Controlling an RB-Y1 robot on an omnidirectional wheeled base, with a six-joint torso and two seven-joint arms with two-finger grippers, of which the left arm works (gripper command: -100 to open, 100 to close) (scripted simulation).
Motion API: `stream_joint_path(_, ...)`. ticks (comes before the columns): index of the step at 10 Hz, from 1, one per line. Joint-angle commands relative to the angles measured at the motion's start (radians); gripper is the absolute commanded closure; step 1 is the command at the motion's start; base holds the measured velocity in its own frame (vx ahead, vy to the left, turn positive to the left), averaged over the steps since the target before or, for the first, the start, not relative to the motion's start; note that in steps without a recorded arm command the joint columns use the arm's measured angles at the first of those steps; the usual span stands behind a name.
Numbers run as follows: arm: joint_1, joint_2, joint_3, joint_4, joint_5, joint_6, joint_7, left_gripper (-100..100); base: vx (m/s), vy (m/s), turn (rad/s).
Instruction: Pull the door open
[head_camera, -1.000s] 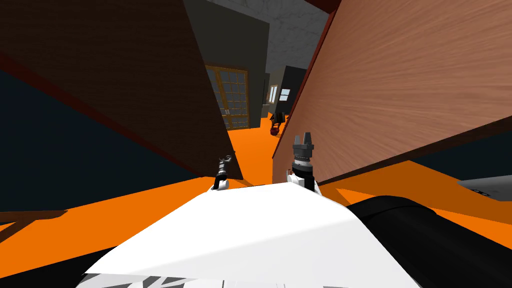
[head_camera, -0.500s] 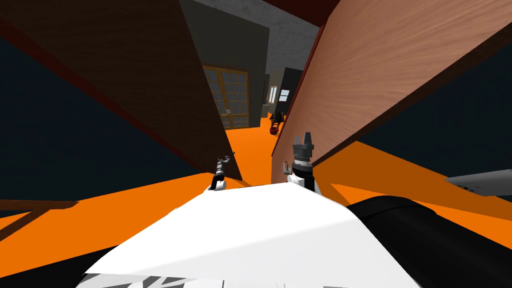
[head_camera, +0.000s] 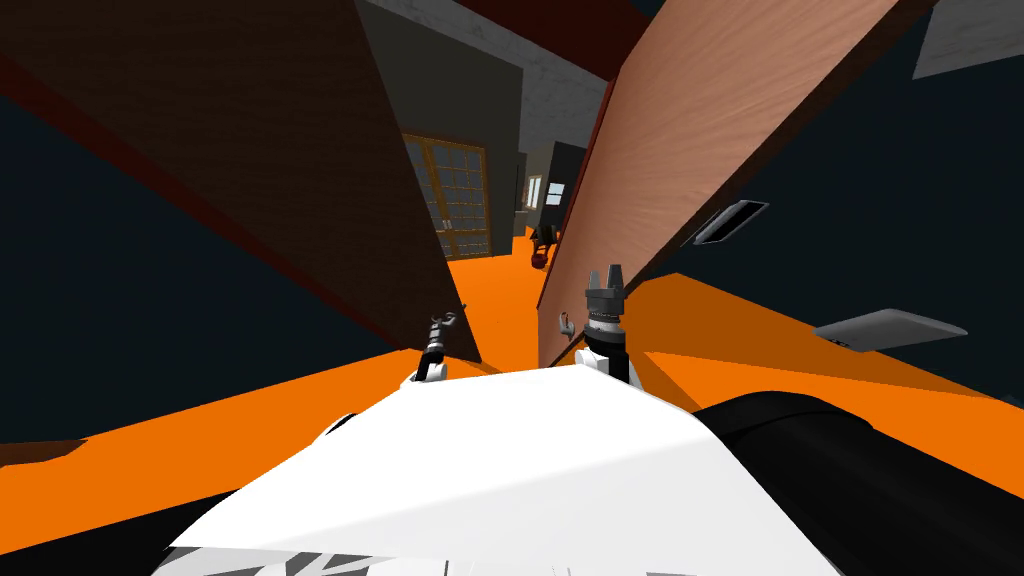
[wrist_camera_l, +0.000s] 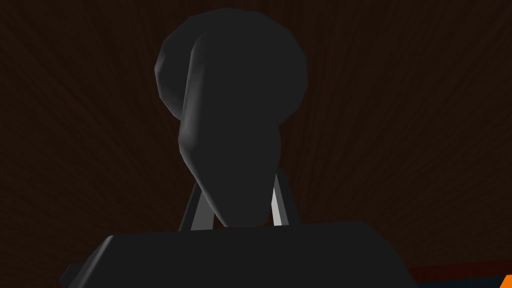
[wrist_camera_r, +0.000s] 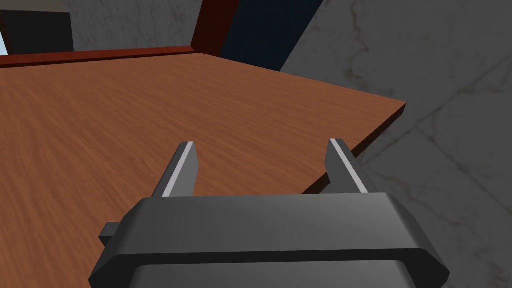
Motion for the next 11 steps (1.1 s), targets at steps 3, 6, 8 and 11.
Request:
stream_joint_path(3,-0.004,-0.011,-0.023,-0.011,-0.018,-0.003,0.027,100,0.126,0.055,-0.114)
stream_joint_path(6,-0.007,-0.014,-0.030,-0.007,-0.025,-0.006,0.040,100,0.171,0.027,-0.062)
stream_joint_path(8,-0.008,-0.017,-0.033,-0.005,-0.029,-0.007,0.046,100,0.189,0.036,-0.044)
stream_joint_path(11,-0.001,-0.020,-0.035,-0.011,-0.030,-0.001,0.047,100,0.155,0.013,-0.023)
